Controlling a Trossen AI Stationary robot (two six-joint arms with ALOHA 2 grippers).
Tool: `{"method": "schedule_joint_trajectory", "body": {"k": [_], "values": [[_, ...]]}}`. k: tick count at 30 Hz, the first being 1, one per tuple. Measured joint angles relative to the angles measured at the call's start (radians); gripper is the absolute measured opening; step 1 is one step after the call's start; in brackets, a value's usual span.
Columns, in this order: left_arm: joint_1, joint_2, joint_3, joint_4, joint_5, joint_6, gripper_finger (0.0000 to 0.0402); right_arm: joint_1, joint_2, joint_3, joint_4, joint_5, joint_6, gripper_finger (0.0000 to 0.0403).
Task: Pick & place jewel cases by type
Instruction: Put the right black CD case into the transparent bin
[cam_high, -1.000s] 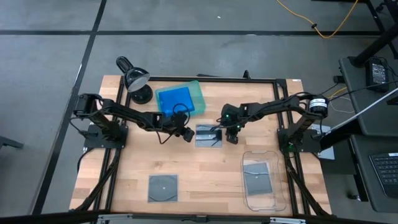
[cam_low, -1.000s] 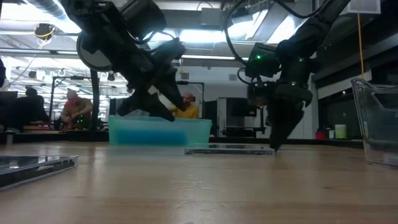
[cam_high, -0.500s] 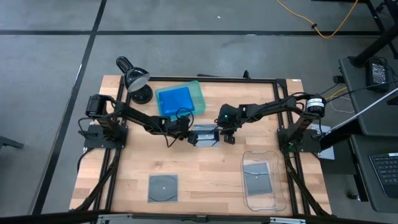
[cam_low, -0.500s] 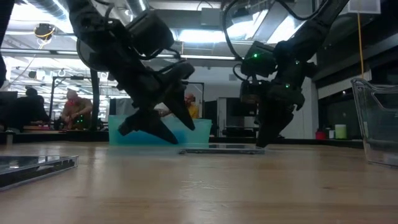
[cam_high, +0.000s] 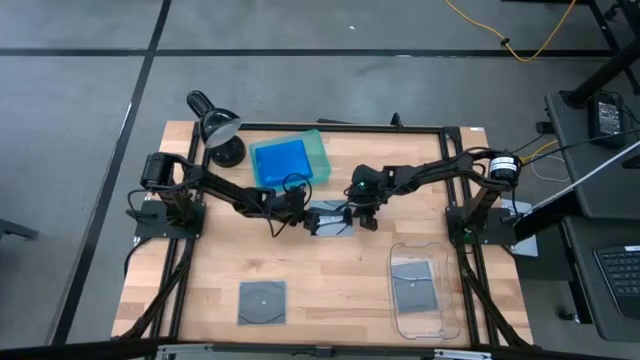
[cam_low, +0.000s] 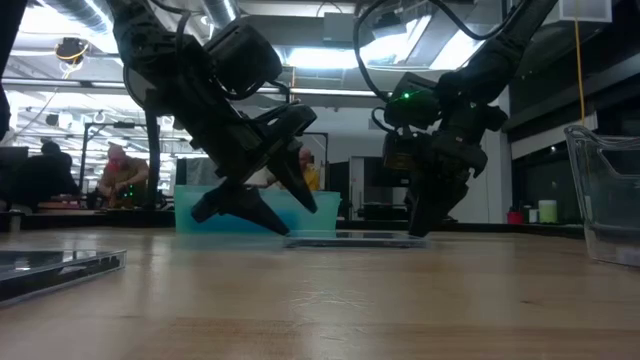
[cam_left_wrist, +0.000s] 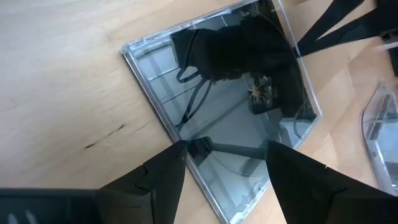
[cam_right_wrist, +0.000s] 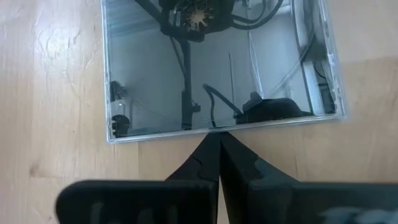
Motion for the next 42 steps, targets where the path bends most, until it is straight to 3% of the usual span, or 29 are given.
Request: {"method": "schedule_joint_trajectory", "body": {"k": [29,42], "values": [[0.008,0.005,0.004,-0.161,0.027,-0.039,0.0212,0.002,0.006,-0.002,0.011,-0.022,-0.023,0.0007],[0.008,0.025,-0.003,-0.089,0.007,-0.061,0.0212,0.002,0.006,-0.002,0.021,-0.023,-0.026,0.0007]]}}
